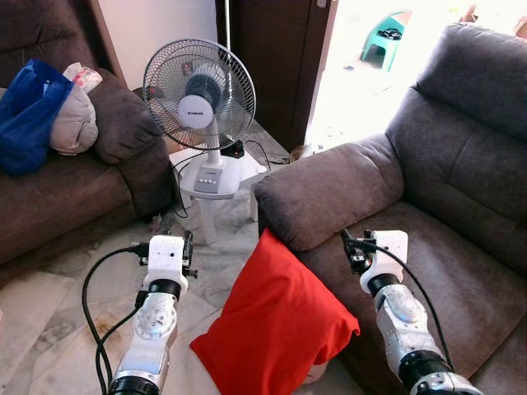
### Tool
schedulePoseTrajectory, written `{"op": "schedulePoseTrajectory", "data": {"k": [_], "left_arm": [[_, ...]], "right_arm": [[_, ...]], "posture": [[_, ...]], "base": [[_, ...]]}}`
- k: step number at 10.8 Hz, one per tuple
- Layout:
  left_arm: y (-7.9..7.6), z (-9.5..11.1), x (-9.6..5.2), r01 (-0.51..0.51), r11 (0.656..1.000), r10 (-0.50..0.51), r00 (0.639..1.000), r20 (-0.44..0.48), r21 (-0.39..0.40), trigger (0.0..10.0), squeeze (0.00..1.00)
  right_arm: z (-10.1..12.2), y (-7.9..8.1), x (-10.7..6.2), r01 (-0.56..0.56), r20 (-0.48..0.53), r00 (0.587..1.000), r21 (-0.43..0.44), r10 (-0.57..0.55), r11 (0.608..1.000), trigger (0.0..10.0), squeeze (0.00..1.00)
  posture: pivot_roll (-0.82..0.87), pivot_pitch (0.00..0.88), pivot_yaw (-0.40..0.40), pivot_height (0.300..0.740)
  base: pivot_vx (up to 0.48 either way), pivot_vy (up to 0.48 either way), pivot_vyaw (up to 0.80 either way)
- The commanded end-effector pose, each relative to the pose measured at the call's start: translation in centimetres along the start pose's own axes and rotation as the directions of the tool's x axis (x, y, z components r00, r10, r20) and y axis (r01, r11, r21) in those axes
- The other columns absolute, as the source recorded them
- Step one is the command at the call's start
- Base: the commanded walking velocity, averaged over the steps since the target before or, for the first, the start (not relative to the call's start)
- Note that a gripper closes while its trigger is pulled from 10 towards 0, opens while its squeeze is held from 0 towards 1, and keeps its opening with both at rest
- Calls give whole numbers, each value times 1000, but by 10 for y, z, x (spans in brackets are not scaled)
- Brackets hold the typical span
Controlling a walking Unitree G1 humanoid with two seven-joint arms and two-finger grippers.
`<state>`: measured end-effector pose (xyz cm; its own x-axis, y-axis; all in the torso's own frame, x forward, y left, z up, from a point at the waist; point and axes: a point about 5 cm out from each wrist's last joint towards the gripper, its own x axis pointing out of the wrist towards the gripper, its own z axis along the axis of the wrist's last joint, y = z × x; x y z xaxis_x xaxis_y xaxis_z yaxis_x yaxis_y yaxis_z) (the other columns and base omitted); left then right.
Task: Move the pillow to the sofa from floor
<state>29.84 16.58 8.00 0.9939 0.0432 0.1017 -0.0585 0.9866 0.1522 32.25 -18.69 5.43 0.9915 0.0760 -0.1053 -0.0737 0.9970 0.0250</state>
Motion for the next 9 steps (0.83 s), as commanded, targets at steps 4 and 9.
{"op": "schedulePoseTrajectory", "data": {"k": [4, 9], "left_arm": [[14, 15, 12, -62, 998, 61, 997, 57, 21, 10000, 0], [13, 19, 14, -64, 998, 62, 995, 77, 22, 10000, 0]], "right_arm": [[2, 10, 6, -26, -16, 1000, 27, 27, 999, 10000, 0], [9, 3, 9, -23, 0, 1000, 16, 23, 1000, 10000, 0]], "posture": [[113, 51, -85, 740], [111, 63, -108, 740]], "base": [[0, 0, 0], [0, 0, 0]]}}
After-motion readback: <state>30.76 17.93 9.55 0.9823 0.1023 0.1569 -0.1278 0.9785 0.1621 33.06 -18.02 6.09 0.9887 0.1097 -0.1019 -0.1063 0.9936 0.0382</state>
